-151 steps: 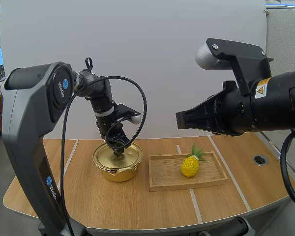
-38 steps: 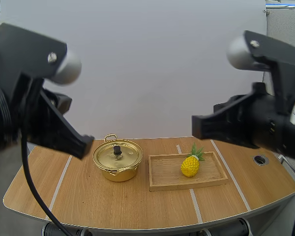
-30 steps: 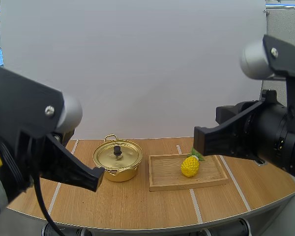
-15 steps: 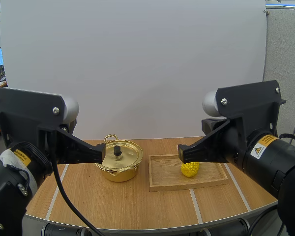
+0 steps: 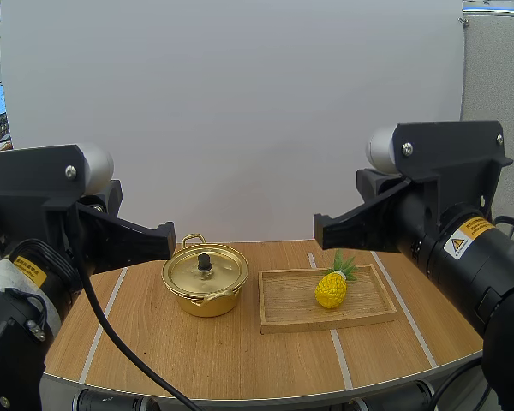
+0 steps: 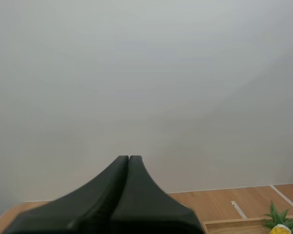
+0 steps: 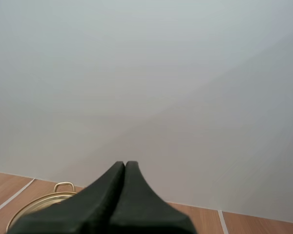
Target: Open the pot, put the grape inside, and close it
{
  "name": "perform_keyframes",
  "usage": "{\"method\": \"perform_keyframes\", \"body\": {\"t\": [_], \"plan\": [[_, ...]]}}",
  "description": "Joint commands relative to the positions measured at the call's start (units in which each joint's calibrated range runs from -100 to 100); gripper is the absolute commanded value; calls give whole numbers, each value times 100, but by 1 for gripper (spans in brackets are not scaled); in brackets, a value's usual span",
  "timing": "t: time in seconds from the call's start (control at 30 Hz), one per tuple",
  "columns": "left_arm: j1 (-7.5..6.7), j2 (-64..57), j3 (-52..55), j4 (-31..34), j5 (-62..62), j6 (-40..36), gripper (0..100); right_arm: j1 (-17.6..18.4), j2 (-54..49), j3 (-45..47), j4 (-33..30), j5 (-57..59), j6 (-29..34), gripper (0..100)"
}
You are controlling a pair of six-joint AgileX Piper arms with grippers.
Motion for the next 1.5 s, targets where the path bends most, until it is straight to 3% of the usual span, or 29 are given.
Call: {"method": "perform_keyframes", "body": {"t": [0.0, 0.13, 0.43, 0.6, 0.8, 1.03, 1.47], "plan": [[8, -45, -48, 111, 32, -86, 0, -18, -33, 4, 34, -262, -15, 0], [-17, -45, 76, 234, -155, 15, 0, -18, -33, 20, 11, -262, -27, 0], [-352, -45, 1489, 609, -2322, 96, 0, -18, -33, 1281, -291, -1269, -27, 0], [-363, -45, 2324, 609, -3568, 96, 0, -18, -33, 2273, -291, -2292, -27, 0], [-363, -45, 3179, 609, -4620, 96, 0, -18, -33, 3168, -291, -2595, -27, 0], [-363, -45, 3908, 609, -5052, 96, 0, -18, -33, 3825, -414, -2806, -27, 0], [-363, -45, 3908, 609, -3071, 31, 0, -76, -33, 3938, -414, -2037, -5, 0]]}}
